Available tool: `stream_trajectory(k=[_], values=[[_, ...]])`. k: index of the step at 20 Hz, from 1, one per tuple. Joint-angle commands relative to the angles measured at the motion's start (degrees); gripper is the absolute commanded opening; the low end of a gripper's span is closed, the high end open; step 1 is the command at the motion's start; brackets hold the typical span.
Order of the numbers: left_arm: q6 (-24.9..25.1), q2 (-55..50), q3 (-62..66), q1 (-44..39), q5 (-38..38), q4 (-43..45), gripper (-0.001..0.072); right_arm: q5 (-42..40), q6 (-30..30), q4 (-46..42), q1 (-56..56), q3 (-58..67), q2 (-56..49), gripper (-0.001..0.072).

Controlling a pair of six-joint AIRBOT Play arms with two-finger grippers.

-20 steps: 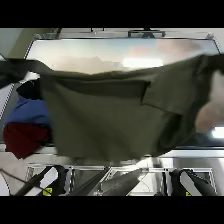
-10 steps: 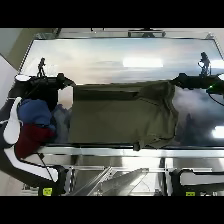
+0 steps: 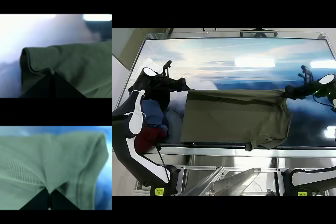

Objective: Fold the shirts.

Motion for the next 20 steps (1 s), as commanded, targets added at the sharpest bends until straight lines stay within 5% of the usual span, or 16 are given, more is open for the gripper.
stream_trajectory(k=[1, 5, 6, 7, 8, 9, 13, 17, 20], values=[[-7.21, -0.33, 0.46, -2.84, -1.16, 11.43, 0.0007, -0.98, 1.42, -5.31, 0.85, -1.66, -1.11, 0.0028], [-7.21, -0.31, 0.50, -5.33, -0.55, 11.04, 0.0015, -2.47, 1.44, -5.07, 1.42, -1.62, -2.12, 0.0030], [-7.23, -0.15, 0.66, -5.40, -1.66, 10.95, 0.0175, -1.55, 2.36, -5.07, 1.42, -1.33, -1.79, 0.0137], [-7.26, 0.07, 1.42, -5.40, -3.37, 10.91, 0.0398, 0.15, 3.96, -5.09, 1.25, -0.63, -1.14, 0.0397], [-7.28, 0.48, 3.04, -5.18, -5.73, 10.97, 0.0642, 2.29, 4.94, -5.14, 1.07, 0.37, -0.22, 0.0495], [-7.67, 1.11, 4.96, -4.66, -8.28, 10.99, 0.0705, 4.52, 5.81, -5.14, 0.79, 1.49, 1.14, 0.0495], [-7.15, 7.02, 2.54, -0.63, -17.92, 11.13, 0.0688, 10.36, 7.96, -5.55, -4.28, 0.22, 10.93, 0.0490], [-4.11, 16.70, -20.85, 4.81, -15.34, 11.06, 0.0689, 14.16, 11.28, -5.51, -13.97, -16.90, 25.49, 0.0489], [-3.50, 21.94, -37.53, 8.37, -10.47, 10.56, 0.0688, 9.70, 17.51, -5.09, -18.73, -32.63, 37.27, 0.0489]])
